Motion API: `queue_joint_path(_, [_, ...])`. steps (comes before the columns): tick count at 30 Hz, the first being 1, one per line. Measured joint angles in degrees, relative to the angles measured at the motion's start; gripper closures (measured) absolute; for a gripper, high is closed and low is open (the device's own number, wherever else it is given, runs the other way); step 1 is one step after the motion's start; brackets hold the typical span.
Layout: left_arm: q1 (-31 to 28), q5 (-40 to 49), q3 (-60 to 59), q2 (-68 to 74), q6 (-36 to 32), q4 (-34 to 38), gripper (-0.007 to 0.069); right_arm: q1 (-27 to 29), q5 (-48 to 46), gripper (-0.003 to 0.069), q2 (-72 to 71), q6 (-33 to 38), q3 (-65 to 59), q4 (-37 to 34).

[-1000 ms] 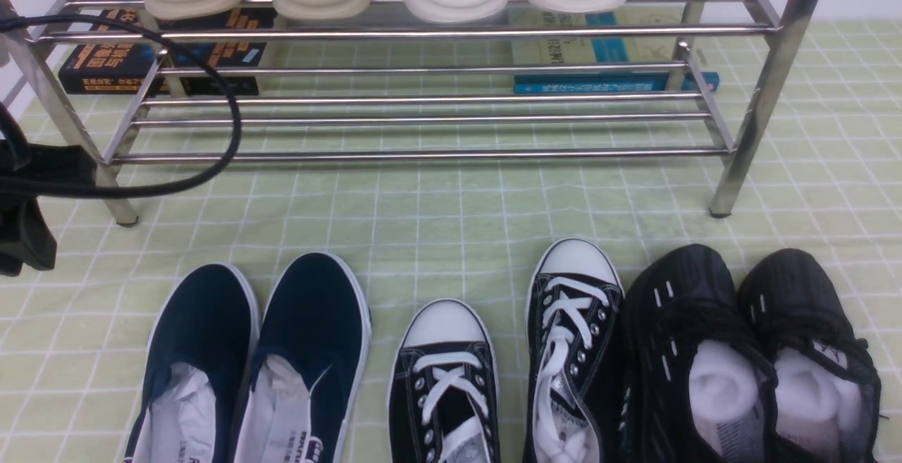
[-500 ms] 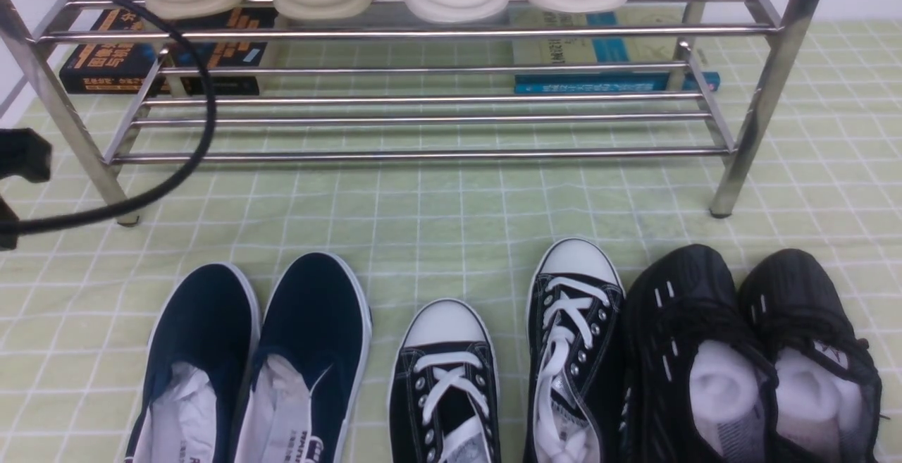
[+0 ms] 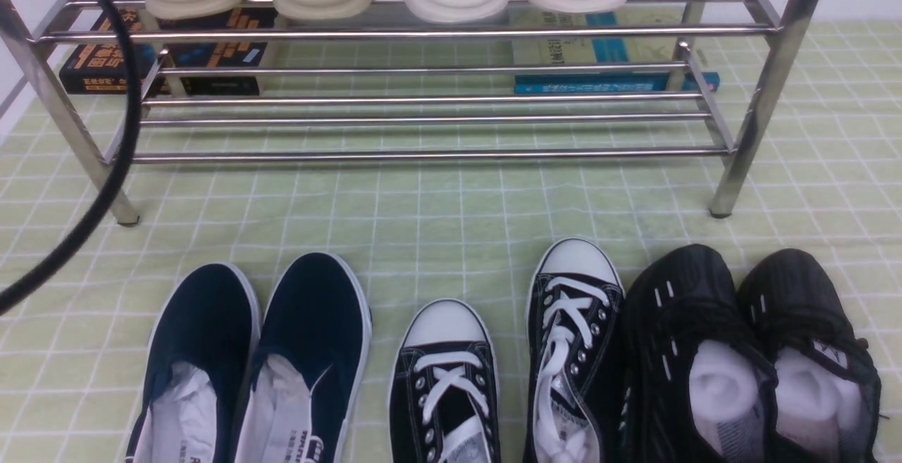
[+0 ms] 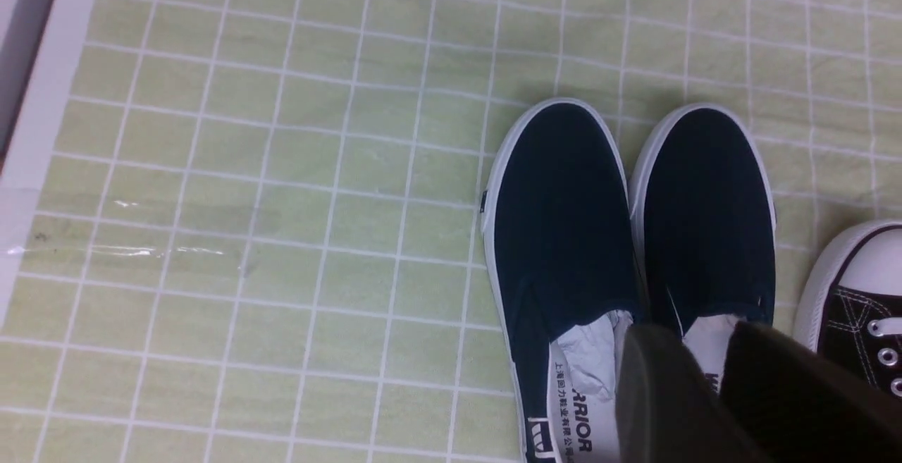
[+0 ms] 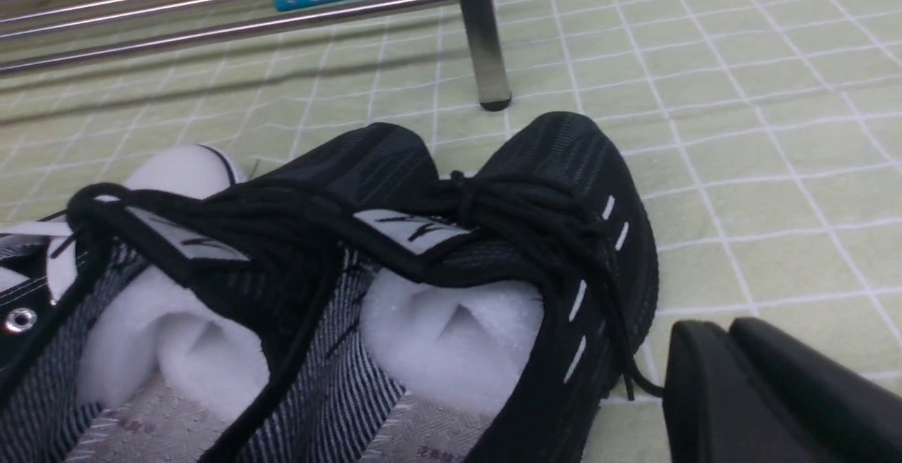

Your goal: Take the shoes off the shelf with your hand from the green coffee tablecloth.

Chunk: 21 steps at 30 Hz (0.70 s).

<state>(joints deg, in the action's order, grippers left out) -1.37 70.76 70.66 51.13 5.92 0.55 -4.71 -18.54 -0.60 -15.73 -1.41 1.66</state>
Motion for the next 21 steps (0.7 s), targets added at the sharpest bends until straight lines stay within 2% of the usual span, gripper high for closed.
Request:
queue_joint_path(9, [0.00, 0.02, 0.00, -3.48, 0.04, -0.19, 0.0455, -0.11, -0.33, 0.0589, 0.00, 0.00, 0.00, 0.12])
queue_joint_path(16, [0.00, 0.02, -4.05, -11.22, 0.04, -0.14, 0.0448, -0.11, -3.38, 0.0579, 0.00, 8.94, 0.56, -0.32])
queue_joint_path(21, [0.00, 0.06, -13.22, -17.99, 0.42, 1.45, 0.0452, -0.11, -3.76, 0.0578, 0.00, 14.73, 0.62, -1.66])
